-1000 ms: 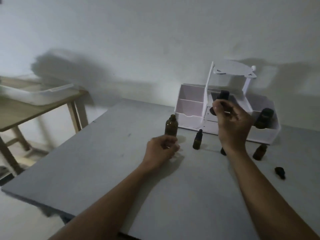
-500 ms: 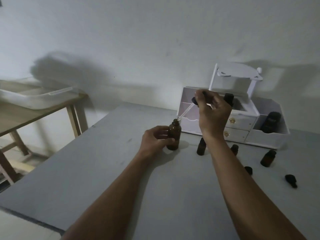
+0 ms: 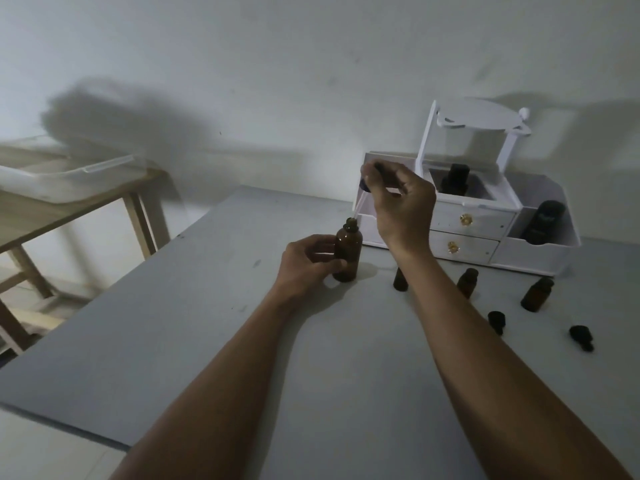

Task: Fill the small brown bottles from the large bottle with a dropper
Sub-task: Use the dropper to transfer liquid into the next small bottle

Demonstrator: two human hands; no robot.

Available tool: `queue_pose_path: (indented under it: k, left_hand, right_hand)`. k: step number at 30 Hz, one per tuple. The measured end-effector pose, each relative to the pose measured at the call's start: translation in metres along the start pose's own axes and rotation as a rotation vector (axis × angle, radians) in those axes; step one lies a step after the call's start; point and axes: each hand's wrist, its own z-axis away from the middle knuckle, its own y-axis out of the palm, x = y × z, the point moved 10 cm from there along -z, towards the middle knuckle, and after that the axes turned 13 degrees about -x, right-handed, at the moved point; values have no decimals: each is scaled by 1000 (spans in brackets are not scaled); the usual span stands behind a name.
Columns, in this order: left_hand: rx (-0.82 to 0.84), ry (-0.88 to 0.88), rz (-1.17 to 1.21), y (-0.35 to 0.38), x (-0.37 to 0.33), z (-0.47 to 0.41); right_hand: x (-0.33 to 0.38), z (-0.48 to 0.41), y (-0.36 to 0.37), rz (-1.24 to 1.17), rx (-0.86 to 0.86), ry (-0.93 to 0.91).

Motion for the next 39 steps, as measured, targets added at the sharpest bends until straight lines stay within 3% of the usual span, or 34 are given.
queue_pose_path:
  k: [9,39]
  left_hand:
    - [21,5,-57,4,-1,4]
    - [13,-2,-100,3,-8,10]
  right_hand:
    - [-32,22,18,181,195,65]
    - [-42,31,19,211,149,24]
